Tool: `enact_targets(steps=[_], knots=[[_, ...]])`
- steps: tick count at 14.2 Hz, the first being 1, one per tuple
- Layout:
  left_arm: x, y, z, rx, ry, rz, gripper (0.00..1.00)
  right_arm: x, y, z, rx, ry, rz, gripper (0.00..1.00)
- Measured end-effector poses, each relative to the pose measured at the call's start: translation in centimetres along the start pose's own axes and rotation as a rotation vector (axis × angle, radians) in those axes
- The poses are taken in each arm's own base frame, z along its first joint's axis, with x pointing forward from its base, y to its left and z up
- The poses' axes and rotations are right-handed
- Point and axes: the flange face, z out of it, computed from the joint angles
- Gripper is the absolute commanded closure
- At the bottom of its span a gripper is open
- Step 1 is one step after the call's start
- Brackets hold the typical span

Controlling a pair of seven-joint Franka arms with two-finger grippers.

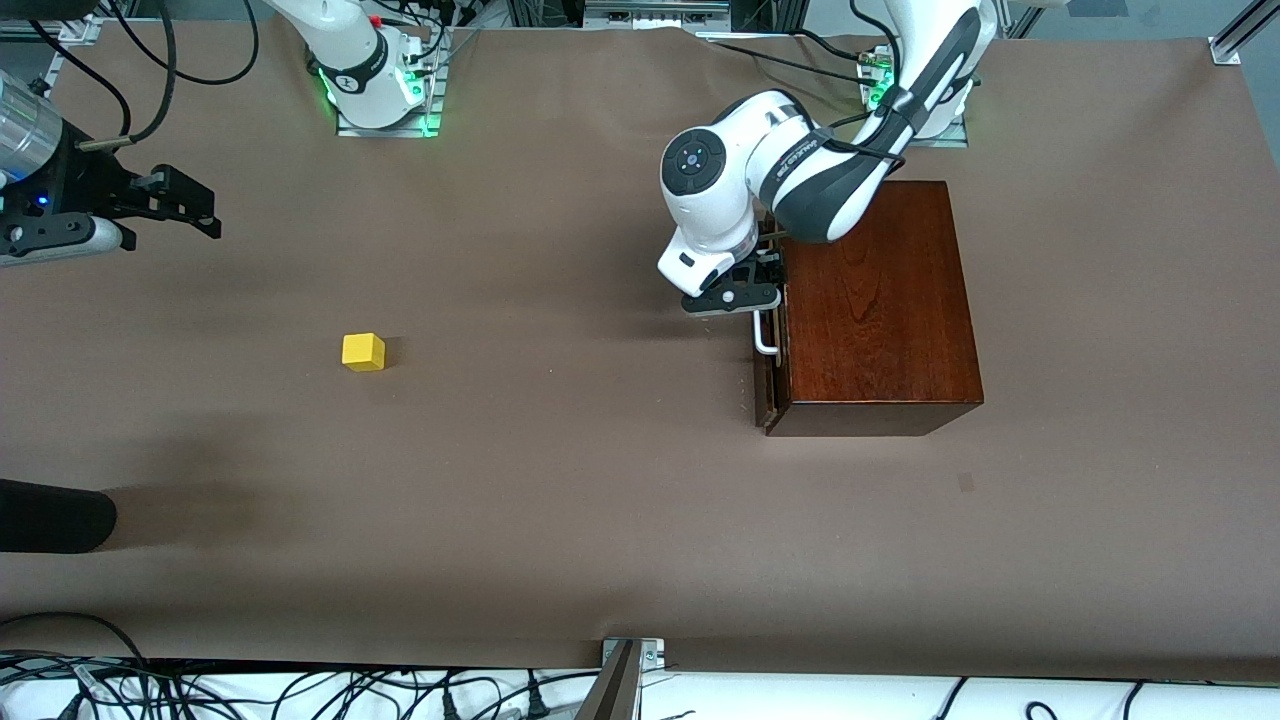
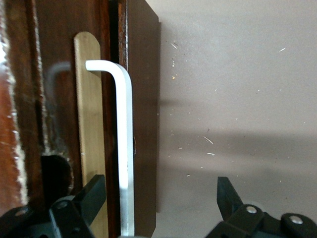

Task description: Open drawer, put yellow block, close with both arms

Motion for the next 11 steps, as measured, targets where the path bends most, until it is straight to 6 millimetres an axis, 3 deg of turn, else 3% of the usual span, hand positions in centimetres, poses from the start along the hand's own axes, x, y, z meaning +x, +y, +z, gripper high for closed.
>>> enact_targets(steps=[6,11], knots=[[0.4,0.9,1.9,0.003,0.018,-0.018,0.00,0.9,0.1,1.6,-0.002,0.004,-0.002,0.00],[0.5,1.7,2.6,-0.025,0.035,-0.013,0.00,2.0,0.4,6.8,-0.008,0.044,0.001,0.00]])
